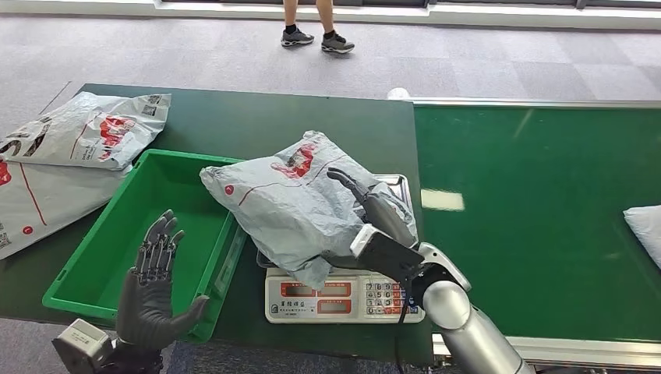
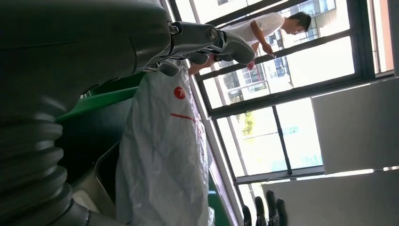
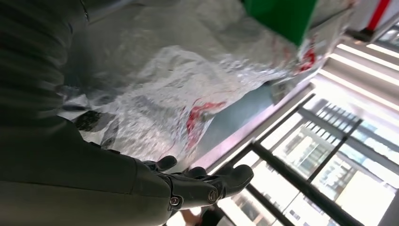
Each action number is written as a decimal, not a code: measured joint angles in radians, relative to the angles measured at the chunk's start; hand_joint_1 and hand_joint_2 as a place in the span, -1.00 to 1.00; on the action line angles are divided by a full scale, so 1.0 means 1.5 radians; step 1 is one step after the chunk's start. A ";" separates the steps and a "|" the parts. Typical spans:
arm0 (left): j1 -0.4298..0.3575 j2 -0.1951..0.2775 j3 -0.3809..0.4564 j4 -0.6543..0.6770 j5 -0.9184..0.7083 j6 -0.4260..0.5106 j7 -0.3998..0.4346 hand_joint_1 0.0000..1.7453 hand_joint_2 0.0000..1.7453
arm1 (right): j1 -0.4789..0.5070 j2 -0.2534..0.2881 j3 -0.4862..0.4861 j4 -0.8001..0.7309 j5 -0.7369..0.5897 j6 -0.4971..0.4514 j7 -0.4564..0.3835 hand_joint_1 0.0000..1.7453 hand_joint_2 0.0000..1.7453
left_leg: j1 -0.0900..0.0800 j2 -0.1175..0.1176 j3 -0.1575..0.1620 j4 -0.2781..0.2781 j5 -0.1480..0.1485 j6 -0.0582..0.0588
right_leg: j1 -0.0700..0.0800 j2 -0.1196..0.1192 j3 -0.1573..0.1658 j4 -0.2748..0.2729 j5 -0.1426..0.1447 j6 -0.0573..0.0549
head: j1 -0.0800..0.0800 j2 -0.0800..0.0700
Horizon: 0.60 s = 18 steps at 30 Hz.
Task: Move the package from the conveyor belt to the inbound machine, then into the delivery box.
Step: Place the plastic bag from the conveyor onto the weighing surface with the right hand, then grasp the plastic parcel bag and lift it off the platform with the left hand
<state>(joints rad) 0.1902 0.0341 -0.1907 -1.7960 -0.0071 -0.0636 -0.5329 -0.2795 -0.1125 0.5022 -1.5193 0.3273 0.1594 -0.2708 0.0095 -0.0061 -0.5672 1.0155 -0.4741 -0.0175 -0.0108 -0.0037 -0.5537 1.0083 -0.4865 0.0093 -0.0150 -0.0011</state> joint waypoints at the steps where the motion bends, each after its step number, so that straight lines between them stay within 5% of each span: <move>1: -0.015 0.001 0.000 -0.003 -0.023 0.006 0.017 -1.00 1.00 | 0.011 -0.001 -0.009 -0.011 -0.061 0.026 -0.005 -1.00 1.00 | 0.000 0.000 0.000 0.000 0.000 0.000 | 0.000 0.000 0.000 0.000 0.000 0.000 | 0.000 0.000; 6: -0.110 0.013 -0.025 -0.005 -0.112 0.056 0.115 -1.00 1.00 | 0.075 -0.012 -0.074 -0.049 -0.391 0.164 0.002 -1.00 1.00 | 0.000 0.000 0.000 0.000 0.000 0.000 | 0.000 -0.001 0.000 0.000 0.001 0.000 | 0.000 0.000; 10: -0.189 0.022 -0.064 0.012 -0.141 0.080 0.177 -1.00 1.00 | 0.092 -0.021 -0.135 -0.054 -0.561 0.204 0.010 -1.00 1.00 | 0.000 0.000 0.000 0.000 0.001 0.000 | 0.000 0.000 0.000 0.000 0.002 0.000 | 0.000 0.000; 15: -0.274 0.016 -0.134 0.052 -0.198 0.083 0.256 -1.00 1.00 | 0.096 -0.014 -0.202 -0.074 -0.593 0.168 -0.002 -1.00 1.00 | 0.000 0.001 -0.001 0.001 0.001 0.001 | -0.001 0.001 -0.001 0.000 0.003 0.001 | 0.000 0.000; 18: -0.315 -0.001 -0.173 0.090 -0.245 0.064 0.308 -1.00 1.00 | 0.113 0.017 -0.242 -0.123 -0.494 0.057 -0.080 -1.00 1.00 | 0.000 0.001 -0.001 0.001 0.002 0.001 | -0.001 0.001 -0.002 0.000 0.004 0.001 | 0.000 0.000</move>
<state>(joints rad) -0.2830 0.0328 -0.4505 -1.6604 -0.3742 0.0330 -0.0710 -0.1093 -0.0865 0.1399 -1.7042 -0.4132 0.2444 -0.3904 0.0092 -0.0053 -0.5689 1.0171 -0.4717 -0.0163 -0.0122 -0.0020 -0.5569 1.0082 -0.4811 0.0107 -0.0150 -0.0011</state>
